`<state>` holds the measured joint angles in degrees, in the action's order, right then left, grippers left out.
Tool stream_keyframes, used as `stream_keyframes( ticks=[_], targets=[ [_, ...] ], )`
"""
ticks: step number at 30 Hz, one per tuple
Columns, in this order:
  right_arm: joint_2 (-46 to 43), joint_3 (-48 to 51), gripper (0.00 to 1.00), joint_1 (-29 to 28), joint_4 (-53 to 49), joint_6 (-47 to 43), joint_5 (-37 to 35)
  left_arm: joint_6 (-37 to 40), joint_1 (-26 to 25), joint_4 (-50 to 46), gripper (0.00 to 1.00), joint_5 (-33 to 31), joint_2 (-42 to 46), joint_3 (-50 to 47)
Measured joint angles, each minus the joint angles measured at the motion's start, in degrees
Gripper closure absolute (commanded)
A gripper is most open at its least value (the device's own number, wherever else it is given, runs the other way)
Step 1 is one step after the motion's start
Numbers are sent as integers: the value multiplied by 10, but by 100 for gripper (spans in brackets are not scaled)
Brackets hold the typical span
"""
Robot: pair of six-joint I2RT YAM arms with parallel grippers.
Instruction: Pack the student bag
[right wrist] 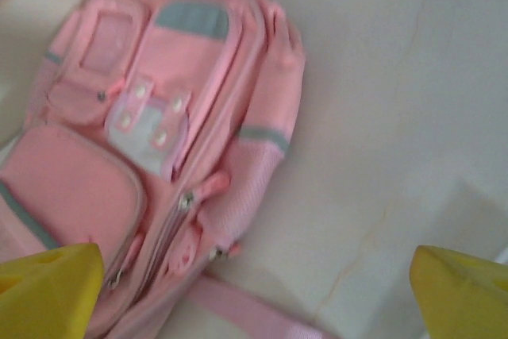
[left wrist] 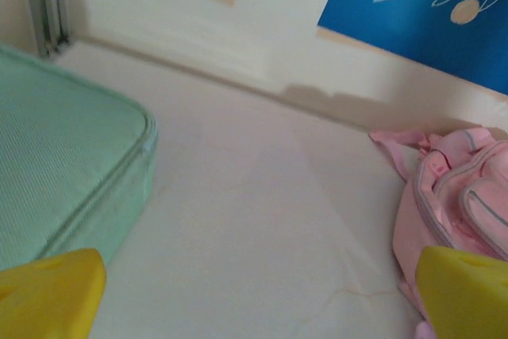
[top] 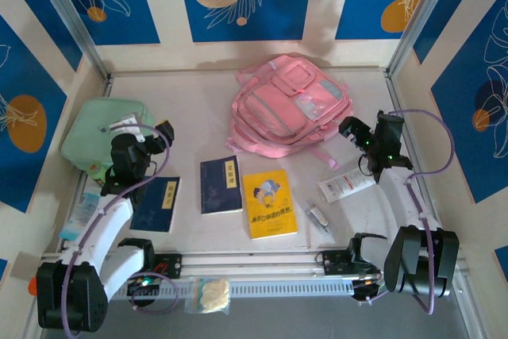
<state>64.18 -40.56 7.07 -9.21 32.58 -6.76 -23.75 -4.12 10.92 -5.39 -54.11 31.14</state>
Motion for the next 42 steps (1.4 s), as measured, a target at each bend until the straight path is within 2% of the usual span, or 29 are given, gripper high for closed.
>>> stream_keyframes(
  ticks=[9,14,18,24,30,33,42],
  targets=[
    [15,-58,1,-54,-128,61,65,-105,-17,-140,1,134,-77,107],
    [48,-65,1,-111,-160,106,96,-124,-72,-204,1,173,-144,149],
    [86,-66,1,-139,-163,150,125,-132,-129,-233,1,179,-209,200],
    [142,-67,1,-146,-146,192,142,-139,-190,-243,4,178,-325,277],
    [181,-93,1,-146,-132,204,143,-143,-205,-257,15,178,-442,370],
    [193,-104,1,-146,-121,204,143,-143,-205,-264,17,176,-498,422],
    [231,-125,1,-145,-109,204,143,-143,-205,-305,29,159,-623,553]
  ],
)
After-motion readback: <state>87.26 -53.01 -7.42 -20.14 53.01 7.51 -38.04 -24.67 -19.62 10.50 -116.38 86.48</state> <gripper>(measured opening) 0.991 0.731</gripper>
